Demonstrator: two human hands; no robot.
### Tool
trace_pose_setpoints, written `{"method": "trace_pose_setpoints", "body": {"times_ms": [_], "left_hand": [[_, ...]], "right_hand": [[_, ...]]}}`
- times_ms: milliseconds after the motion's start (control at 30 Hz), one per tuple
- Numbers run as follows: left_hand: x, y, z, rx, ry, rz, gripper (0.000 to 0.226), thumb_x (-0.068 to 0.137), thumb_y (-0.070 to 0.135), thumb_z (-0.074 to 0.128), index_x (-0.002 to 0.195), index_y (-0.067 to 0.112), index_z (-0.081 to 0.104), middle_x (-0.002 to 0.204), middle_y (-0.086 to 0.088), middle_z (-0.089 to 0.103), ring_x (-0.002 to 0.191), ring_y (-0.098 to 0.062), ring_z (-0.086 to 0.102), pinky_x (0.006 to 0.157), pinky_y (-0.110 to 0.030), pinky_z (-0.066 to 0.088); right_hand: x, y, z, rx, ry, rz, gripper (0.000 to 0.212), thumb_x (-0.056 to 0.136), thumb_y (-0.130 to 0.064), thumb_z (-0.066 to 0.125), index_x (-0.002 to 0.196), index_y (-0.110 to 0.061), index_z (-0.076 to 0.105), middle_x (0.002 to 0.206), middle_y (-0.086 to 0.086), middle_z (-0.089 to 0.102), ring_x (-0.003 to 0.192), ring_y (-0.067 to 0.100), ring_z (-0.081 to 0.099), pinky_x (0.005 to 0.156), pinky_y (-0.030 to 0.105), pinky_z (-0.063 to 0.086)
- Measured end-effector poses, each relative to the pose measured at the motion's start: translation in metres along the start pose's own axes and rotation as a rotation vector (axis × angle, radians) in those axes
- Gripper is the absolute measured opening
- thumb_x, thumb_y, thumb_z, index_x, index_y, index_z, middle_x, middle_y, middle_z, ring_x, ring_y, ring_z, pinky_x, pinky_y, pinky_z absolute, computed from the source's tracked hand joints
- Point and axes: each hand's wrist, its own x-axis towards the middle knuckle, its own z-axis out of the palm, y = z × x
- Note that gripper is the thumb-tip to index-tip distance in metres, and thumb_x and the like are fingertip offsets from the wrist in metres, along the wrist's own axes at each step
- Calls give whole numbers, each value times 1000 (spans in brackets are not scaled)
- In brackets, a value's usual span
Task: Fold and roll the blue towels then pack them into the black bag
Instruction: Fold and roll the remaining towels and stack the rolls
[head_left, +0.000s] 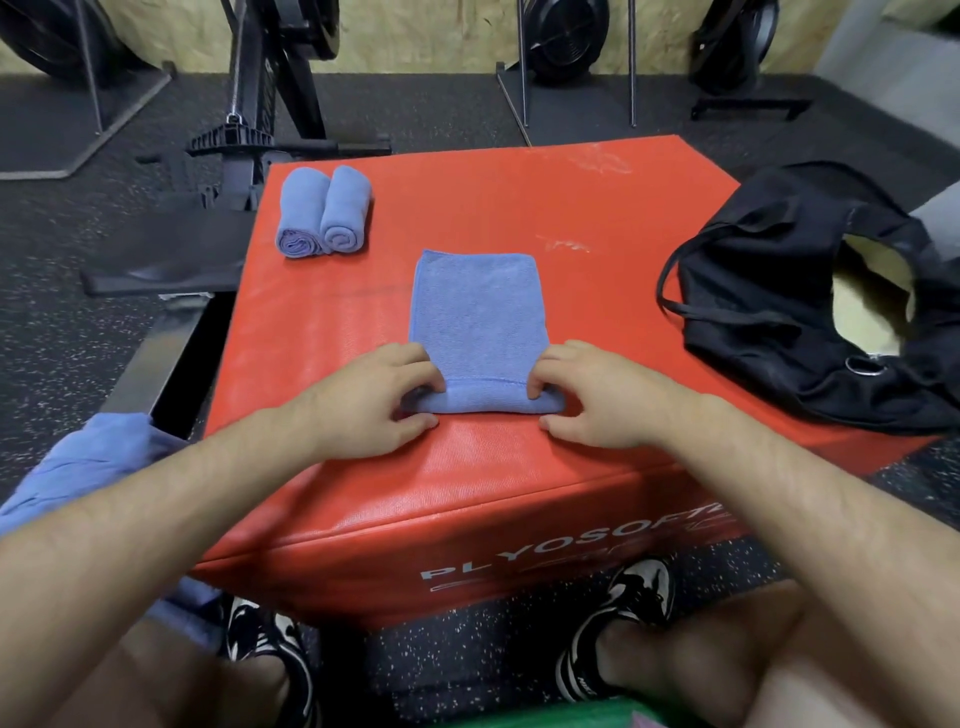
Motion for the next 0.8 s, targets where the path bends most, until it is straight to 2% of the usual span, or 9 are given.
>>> {"method": "trace_pose_setpoints", "body": {"times_ms": [133, 267, 333, 467, 533, 700, 800], "left_hand": [[-1, -7, -3, 66, 0, 4, 29, 81, 27, 79, 107, 21, 67, 101, 9, 59, 96, -14, 52, 84, -36, 45], [3, -7, -6, 58, -25, 23, 20, 83, 18, 72, 102, 18, 69, 91, 7, 62, 85, -13, 56, 80, -29, 45], [5, -5, -11, -24, -60, -43, 17, 84, 15, 69, 101, 19, 65, 88, 9, 61, 80, -8, 54, 76, -24, 44], [5, 1, -19, -232, -119, -163, 20, 83, 10, 66, 96, 24, 59, 87, 11, 64, 80, -10, 59, 70, -18, 44], [5, 3, -21, -299, -117, -204, 24, 82, 8, 65, 94, 27, 59, 90, 11, 64, 79, -11, 61, 67, -17, 45], [9, -1, -16, -223, -56, -208, 22, 84, 7, 63, 96, 25, 60, 97, 9, 58, 81, -8, 58, 70, -13, 40], [10, -3, -11, -136, 21, -145, 19, 81, 8, 60, 95, 20, 63, 96, 6, 55, 86, -12, 53, 81, -24, 43]], "right_hand": [[4, 0, -2, -14, 36, 10, 18, 76, -14, 67, 93, -20, 65, 88, -9, 61, 92, 18, 48, 84, 34, 45], [4, 2, -4, 18, 26, 59, 18, 79, -12, 65, 97, -18, 66, 91, -8, 62, 91, 19, 56, 81, 34, 47], [4, 2, -6, 45, 3, 92, 20, 81, -15, 64, 100, -20, 65, 93, -8, 64, 86, 16, 58, 79, 34, 48], [3, 1, -14, 215, -53, 212, 22, 83, -17, 65, 103, -25, 60, 90, -10, 65, 72, 0, 55, 68, 15, 44], [1, 0, -15, 287, -59, 234, 23, 82, -14, 64, 101, -26, 59, 87, -10, 66, 71, 1, 56, 67, 15, 43], [6, 2, -8, 217, -22, 246, 24, 84, -11, 59, 104, -24, 63, 92, -5, 64, 79, 10, 55, 75, 25, 45], [8, 2, -3, 95, 89, 113, 23, 83, -4, 58, 101, -17, 65, 97, -5, 54, 92, 16, 51, 85, 29, 42]]}}
